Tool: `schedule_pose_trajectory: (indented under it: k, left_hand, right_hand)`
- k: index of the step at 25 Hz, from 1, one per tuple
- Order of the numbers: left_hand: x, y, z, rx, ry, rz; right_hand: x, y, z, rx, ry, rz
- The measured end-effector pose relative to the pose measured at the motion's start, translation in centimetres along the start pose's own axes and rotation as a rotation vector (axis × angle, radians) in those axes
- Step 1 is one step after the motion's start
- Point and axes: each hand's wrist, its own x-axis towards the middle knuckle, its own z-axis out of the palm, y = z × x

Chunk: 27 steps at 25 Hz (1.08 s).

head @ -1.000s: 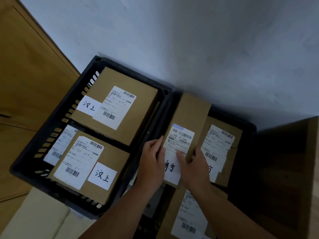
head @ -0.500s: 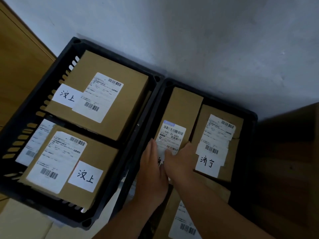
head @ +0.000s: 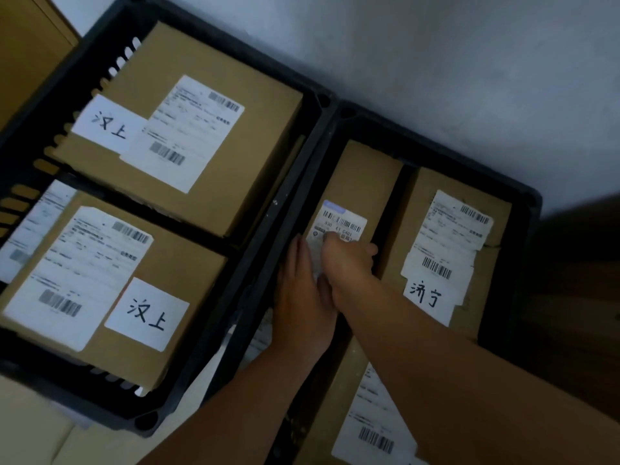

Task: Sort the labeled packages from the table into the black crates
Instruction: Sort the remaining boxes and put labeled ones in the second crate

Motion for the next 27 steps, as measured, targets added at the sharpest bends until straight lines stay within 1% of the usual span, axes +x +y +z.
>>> schedule_pose_trajectory:
  k: [3, 6, 8, 10, 12, 14, 15, 16, 18, 19, 21, 22, 25, 27]
  left_hand:
    - [-1.9, -0.3, 0.3, 0.052, 0.018, 0.067]
    - [-2.0, -1.1, 0.6, 0.07, -0.044, 0.081]
    - [-1.1, -1.9, 0.9, 0.107, -0.105, 0.062]
    - [-0.2, -2.7, 1.2, 0.127, -0.13, 0.058]
    - [0.2, -3.5, 1.4, 0.138, -0.094, 0.048]
    - [0.1, -4.3, 1.8, 0.19, -0.071, 0.048]
    - [-0.1, -4.8, 2.0, 0.202, -0.101, 0.061]
    - [-0.3, -5.2, 2.1, 0.195, -0.165, 0.042]
    - [-0.5, -5.6, 2.2, 0.216, -0.32, -0.064]
    - [-0.5, -5.8, 2.1, 0.26, -0.334, -0.079]
    - [-0.3, -5.6, 1.8, 0.326, -0.288, -0.055]
    - [-0.3, -5.4, 1.5, 0.307, -0.255, -0.041]
    - [-0.9, -3.2, -0.3, 0.102, -0.194, 0.011]
    - [-2.2, -1.1, -1.9, 0.063, -0.159, 0.053]
  right_hand:
    - [-0.1, 1.8, -0.7, 0.028, -0.039, -0.045]
    - [0.6, 2.5, -0.9, 0.049, -0.058, -0.072]
    - [1.5, 2.6, -0.1, 0.001, -0.051, -0.071]
    - [2.4, 2.3, 1.2, -0.111, 0.024, -0.02]
    - [3.0, 1.6, 2.6, -0.296, 0.099, 0.045]
    - [3.6, 1.6, 3.4, -0.445, 0.147, 0.023]
    - [3.8, 1.8, 3.6, -0.488, 0.169, -0.009]
    - [3.8, 2.2, 3.9, -0.535, 0.15, -0.042]
    - [3.6, 2.7, 3.8, -0.665, 0.031, -0.091]
    - [3.4, 2.6, 3.7, -0.654, -0.004, -0.088]
    - [2.5, 2.4, 3.3, -0.56, -0.023, -0.092]
    - [1.7, 2.2, 2.8, -0.528, -0.043, -0.117]
    - [-1.5, 1.4, 0.0, -0.362, -0.128, -0.209]
    - [-4.4, 0.9, -3.3, -0.256, -0.191, -0.301]
